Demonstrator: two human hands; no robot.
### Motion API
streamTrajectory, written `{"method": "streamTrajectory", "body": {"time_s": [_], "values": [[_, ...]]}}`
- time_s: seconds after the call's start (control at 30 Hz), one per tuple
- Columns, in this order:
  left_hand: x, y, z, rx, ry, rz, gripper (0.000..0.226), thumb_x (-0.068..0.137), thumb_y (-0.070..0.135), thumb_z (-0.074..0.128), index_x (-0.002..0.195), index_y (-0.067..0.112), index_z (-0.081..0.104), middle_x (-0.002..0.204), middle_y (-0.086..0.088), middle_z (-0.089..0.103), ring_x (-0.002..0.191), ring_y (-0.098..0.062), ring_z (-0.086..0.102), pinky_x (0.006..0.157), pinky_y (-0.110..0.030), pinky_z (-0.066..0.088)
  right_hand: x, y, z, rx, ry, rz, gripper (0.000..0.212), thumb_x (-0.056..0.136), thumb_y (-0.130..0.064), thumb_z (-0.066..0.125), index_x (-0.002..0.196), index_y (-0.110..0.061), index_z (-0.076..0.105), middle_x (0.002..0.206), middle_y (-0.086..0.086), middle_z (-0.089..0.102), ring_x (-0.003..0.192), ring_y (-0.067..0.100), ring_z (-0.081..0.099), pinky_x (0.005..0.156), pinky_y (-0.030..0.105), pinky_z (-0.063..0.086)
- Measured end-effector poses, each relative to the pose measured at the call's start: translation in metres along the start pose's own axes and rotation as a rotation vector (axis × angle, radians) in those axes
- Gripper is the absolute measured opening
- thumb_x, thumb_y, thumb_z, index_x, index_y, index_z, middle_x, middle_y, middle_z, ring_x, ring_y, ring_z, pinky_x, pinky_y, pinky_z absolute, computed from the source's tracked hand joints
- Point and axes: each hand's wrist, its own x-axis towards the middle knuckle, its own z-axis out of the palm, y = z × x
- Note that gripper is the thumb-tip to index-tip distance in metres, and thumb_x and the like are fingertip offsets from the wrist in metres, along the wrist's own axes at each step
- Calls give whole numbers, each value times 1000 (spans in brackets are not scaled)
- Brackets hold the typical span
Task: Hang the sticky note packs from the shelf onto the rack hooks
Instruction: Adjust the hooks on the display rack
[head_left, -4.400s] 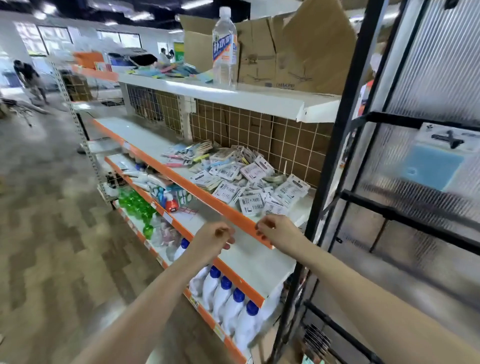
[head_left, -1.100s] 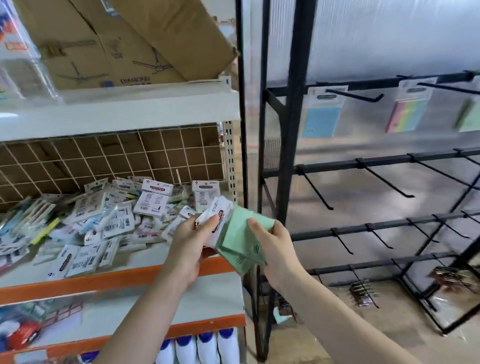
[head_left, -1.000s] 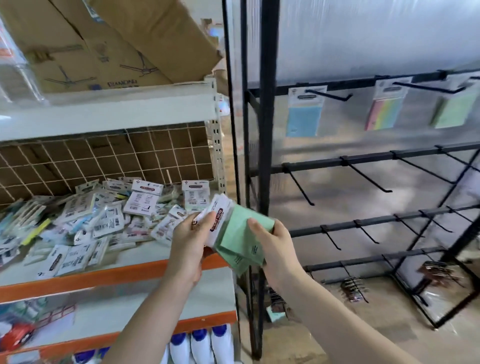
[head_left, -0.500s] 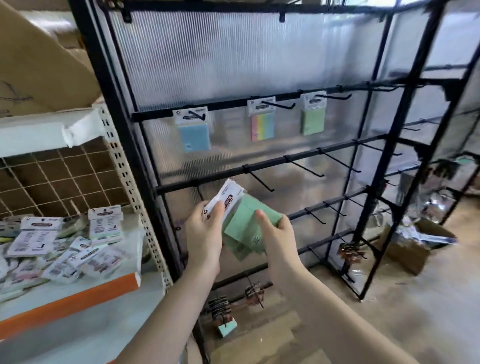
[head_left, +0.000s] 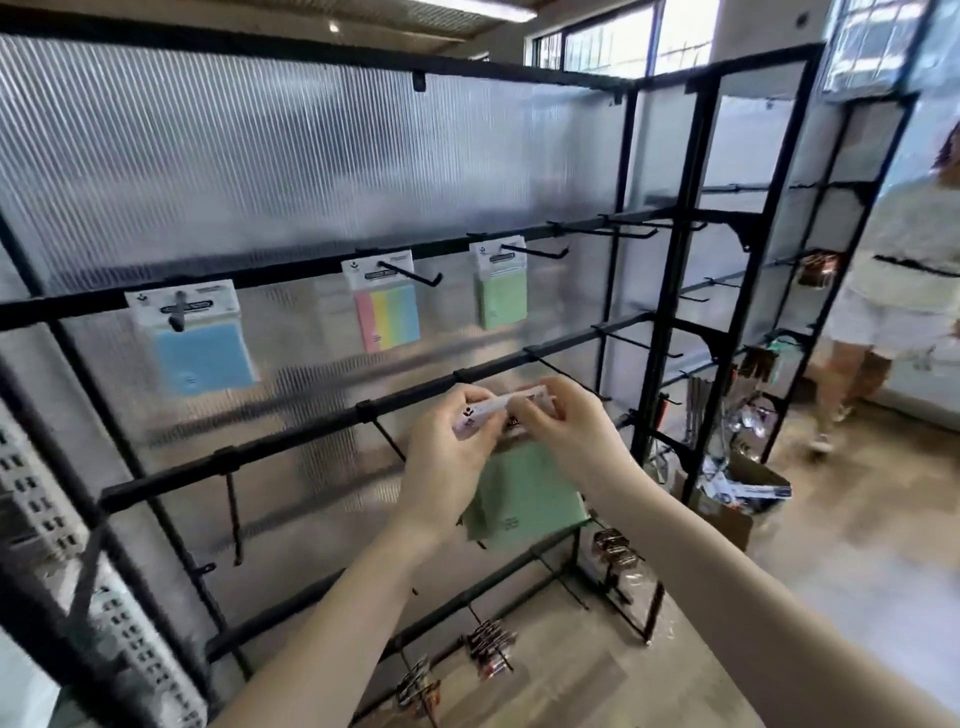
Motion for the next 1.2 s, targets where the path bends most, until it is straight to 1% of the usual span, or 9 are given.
{"method": "streamTrajectory", "body": {"time_s": [0.1, 0.17, 0.3, 0.47, 0.63, 0.73, 0.93, 1.03, 1.2], "values": [[33, -9, 17, -42, 48, 2, 7, 90, 21, 65, 86, 17, 62, 74, 15, 67, 67, 3, 61, 60, -11, 45, 33, 6, -12, 47, 23, -2, 28, 89, -21, 65, 76, -1, 51, 68, 4, 52, 63, 13, 45, 58, 29, 34], [56, -15, 25, -76, 57, -14, 6, 90, 25, 65, 88, 20, 62, 78, 11, 68, 73, -4, 63, 64, -16, 47, 54, 9, -17, 88, 59, -11, 34, 88, -22, 67, 66, -7, 46, 60, -4, 44, 56, 7, 38, 53, 24, 31], [97, -19, 36, -166, 31, 0, 3, 92, 26, 63, 90, 24, 64, 82, 11, 71, 78, -4, 68, 69, -17, 53, 92, 12, -22, 187, 69, -39, 31, 89, -24, 67, 77, 2, 56, 70, 17, 59, 65, 17, 49, 62, 31, 39], [137, -19, 48, -231, 38, -22, 8, 92, 26, 60, 87, 24, 66, 79, 10, 70, 76, -6, 66, 65, -18, 50, 125, 17, -25, 258, 111, -102, 29, 92, -28, 62, 73, -9, 51, 64, -2, 53, 60, 12, 47, 56, 26, 39], [158, -16, 60, -263, 49, -62, 9, 93, 20, 59, 90, 18, 67, 82, 1, 71, 78, -15, 67, 71, -26, 52, 146, 22, -31, 311, 155, -182, 37, 94, -25, 59, 79, 4, 42, 68, 8, 46, 63, 18, 41, 58, 30, 35], [165, -14, 65, -268, 27, -61, 17, 92, 25, 60, 100, 12, 67, 92, -5, 73, 87, -21, 69, 80, -34, 54, 154, 25, -38, 310, 162, -250, 30, 95, -22, 57, 75, -3, 45, 64, 3, 47, 59, 15, 42, 55, 29, 37], [176, -10, 84, -177, 64, 26, 22, 86, 34, 60, 99, 17, 67, 93, -2, 72, 90, -16, 68, 80, -24, 53, 171, 34, -55, 362, 158, -357, 29, 94, -22, 56, 79, 1, 48, 73, 21, 55, 66, 37, 49, 61, 46, 44], [182, -8, 95, -64, 229, 49, 7, 84, 38, 65, 84, 32, 63, 84, 10, 70, 84, -5, 66, 75, -14, 47, 186, 39, -64, 396, 123, -360, 33, 94, -21, 58, 78, 6, 45, 69, 20, 51, 61, 30, 42, 57, 39, 40], [190, -6, 110, -12, 360, 31, 6, 86, 33, 65, 85, 28, 62, 84, 6, 70, 83, -5, 65, 74, -16, 46, 205, 46, -68, 473, 50, -338, 30, 94, -16, 58, 74, 2, 45, 62, 0, 47, 58, 7, 40, 53, 18, 36]]}}
